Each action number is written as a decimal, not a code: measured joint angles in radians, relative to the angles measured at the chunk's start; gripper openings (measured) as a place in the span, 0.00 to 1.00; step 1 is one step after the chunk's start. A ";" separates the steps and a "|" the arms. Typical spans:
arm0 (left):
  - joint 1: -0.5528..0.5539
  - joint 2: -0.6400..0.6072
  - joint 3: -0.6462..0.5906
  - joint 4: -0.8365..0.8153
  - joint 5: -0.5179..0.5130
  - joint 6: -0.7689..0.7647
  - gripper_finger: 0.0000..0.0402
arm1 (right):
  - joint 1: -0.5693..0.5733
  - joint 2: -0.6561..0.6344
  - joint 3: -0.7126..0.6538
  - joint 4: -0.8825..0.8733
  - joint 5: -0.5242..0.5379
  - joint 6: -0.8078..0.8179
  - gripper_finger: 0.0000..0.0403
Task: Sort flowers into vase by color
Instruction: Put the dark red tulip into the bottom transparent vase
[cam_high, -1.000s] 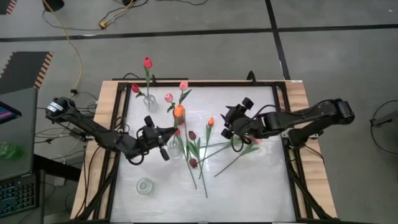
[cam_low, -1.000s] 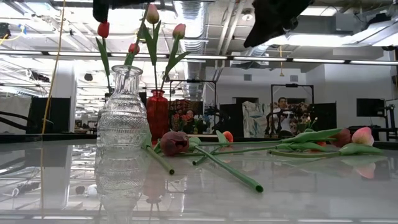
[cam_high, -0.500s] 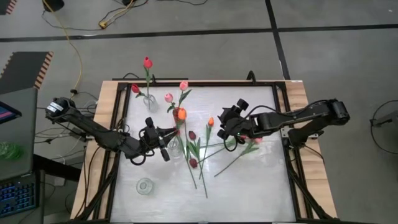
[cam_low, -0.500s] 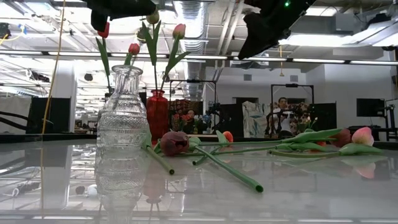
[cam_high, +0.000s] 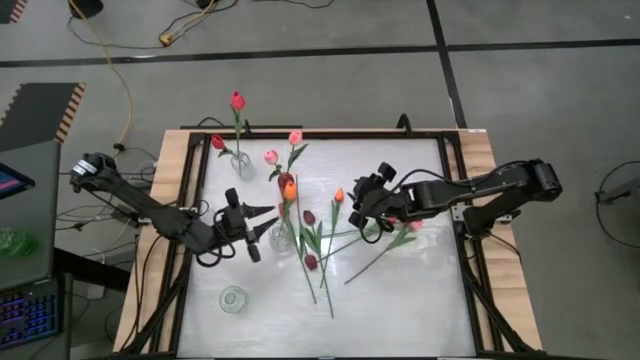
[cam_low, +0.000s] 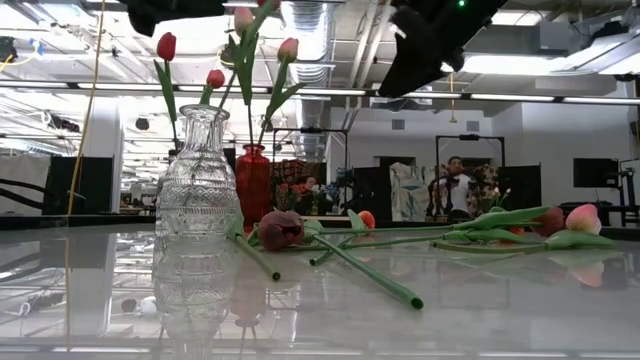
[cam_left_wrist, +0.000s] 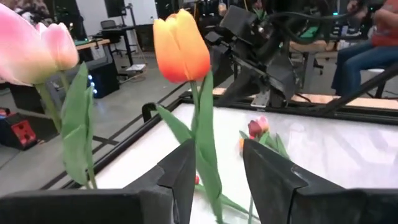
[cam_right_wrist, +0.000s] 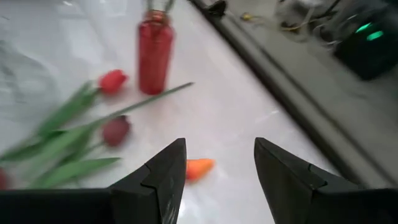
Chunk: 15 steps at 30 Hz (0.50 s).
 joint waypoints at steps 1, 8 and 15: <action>-0.001 -0.013 0.000 -0.014 0.000 0.000 0.31 | 0.000 0.004 0.000 0.010 -0.027 0.021 0.53; 0.000 -0.047 0.000 -0.050 -0.001 0.001 0.31 | 0.001 0.069 0.000 -0.020 -0.152 0.085 0.53; 0.002 -0.045 0.000 -0.093 0.024 -0.010 0.31 | -0.043 0.147 0.000 -0.138 -0.288 0.116 0.53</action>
